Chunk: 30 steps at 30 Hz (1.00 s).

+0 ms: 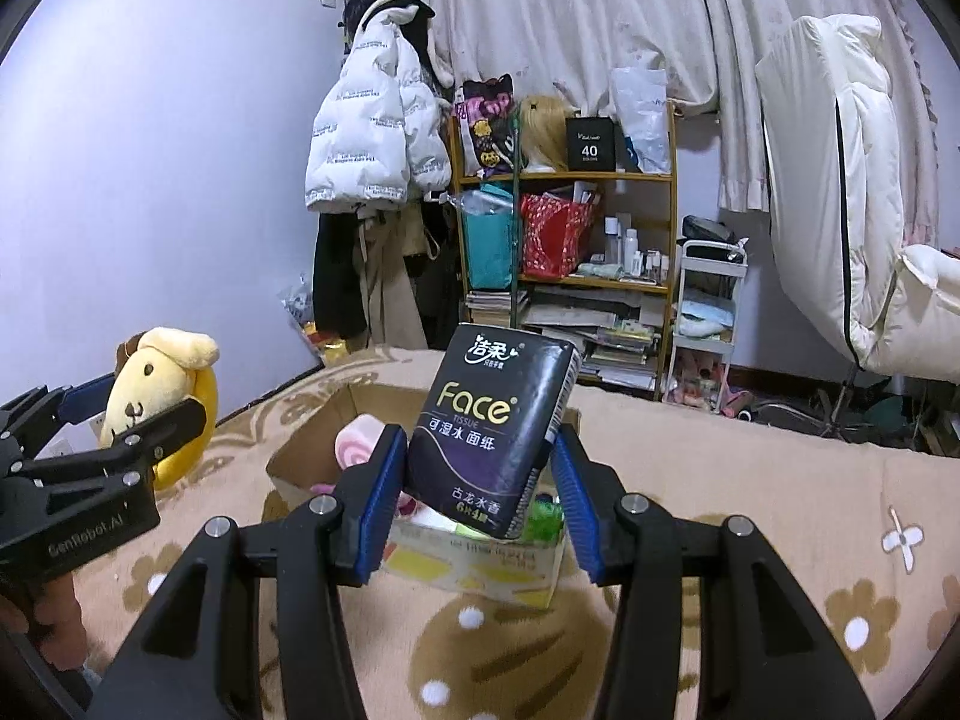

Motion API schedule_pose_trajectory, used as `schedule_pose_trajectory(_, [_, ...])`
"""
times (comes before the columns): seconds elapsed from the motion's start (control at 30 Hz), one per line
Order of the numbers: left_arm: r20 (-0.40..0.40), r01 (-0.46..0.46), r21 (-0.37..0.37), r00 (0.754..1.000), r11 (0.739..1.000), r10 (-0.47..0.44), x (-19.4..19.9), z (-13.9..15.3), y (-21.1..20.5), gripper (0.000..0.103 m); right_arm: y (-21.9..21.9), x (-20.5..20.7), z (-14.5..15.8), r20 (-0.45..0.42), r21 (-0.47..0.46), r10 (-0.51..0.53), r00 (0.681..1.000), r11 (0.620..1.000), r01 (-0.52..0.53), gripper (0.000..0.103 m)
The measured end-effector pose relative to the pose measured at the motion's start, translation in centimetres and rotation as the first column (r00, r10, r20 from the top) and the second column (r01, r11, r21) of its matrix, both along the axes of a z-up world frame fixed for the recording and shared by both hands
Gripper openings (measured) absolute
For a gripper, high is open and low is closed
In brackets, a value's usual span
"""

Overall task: Organize soft objects
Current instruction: 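Lift yellow dog and Face box over the box with both tools, then open both tools to drop the dog and Face box into the box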

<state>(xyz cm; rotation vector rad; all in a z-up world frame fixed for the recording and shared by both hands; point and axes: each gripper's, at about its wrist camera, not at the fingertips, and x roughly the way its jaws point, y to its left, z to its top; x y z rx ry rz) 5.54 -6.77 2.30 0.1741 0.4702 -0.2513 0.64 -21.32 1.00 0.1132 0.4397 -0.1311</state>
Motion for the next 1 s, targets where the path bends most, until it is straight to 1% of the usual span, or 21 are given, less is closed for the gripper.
schedule_pose_trajectory(0.07, [-0.002, 0.008, -0.008, 1.000, 1.000, -0.008, 0.4, -0.1, -0.2, 0.074, -0.3, 0.3, -0.1, 0.005, 0.008, -0.005, 1.000, 1.000, 0.005, 0.052])
schedule_pose_trajectory(0.17, [0.002, 0.019, 0.015, 1.000, 1.000, -0.019, 0.9, -0.4, -0.8, 0.074, -0.8, 0.9, -0.3, 0.008, 0.026, -0.009, 1.000, 1.000, 0.008, 0.052])
schedule_pose_trajectory(0.3, [-0.001, 0.031, 0.017, 1.000, 0.999, -0.031, 1.9, -0.7, -1.6, 0.074, -1.0, 1.4, -0.4, 0.014, 0.030, -0.005, 1.000, 1.000, 0.004, 0.052])
schedule_pose_trajectory(0.47, [0.007, 0.042, 0.017, 0.999, 0.999, -0.043, 2.8, -1.5, -2.4, 0.074, -1.4, 3.4, -0.6, 0.017, 0.033, 0.005, 1.000, 0.999, -0.005, 0.052])
schedule_pose_trajectory(0.53, [-0.004, 0.048, 0.021, 0.999, 0.999, -0.048, 3.4, -2.0, -2.9, 0.074, -1.6, 4.2, -1.0, 0.009, 0.027, 0.007, 1.000, 1.000, -0.007, 0.052])
schedule_pose_trajectory(0.67, [-0.017, 0.048, 0.042, 0.999, 0.998, -0.047, 4.6, -2.8, -3.8, 0.074, -2.0, 5.7, -1.7, -0.012, 0.046, 0.015, 1.000, 0.999, -0.014, 0.052])
schedule_pose_trajectory(0.83, [-0.066, 0.051, 0.048, 0.997, 0.998, -0.047, 6.3, -4.2, -4.2, 0.074, -2.6, 7.3, -3.1, -0.052, 0.062, 0.033, 0.998, 0.998, -0.029, 0.052])
schedule_pose_trajectory(0.93, [-0.081, 0.046, 0.059, 0.996, 0.997, -0.041, 7.2, -4.8, -4.4, 0.074, -3.1, 8.3, -3.9, -0.076, 0.093, 0.052, 0.996, 0.995, -0.045, 0.052])
schedule_pose_trajectory(1.0, [-0.102, 0.043, 0.047, 0.994, 0.998, -0.038, 7.8, -5.1, -4.5, 0.074, -3.4, 8.7, -4.6, -0.091, 0.122, 0.066, 0.994, 0.991, -0.054, 0.052])
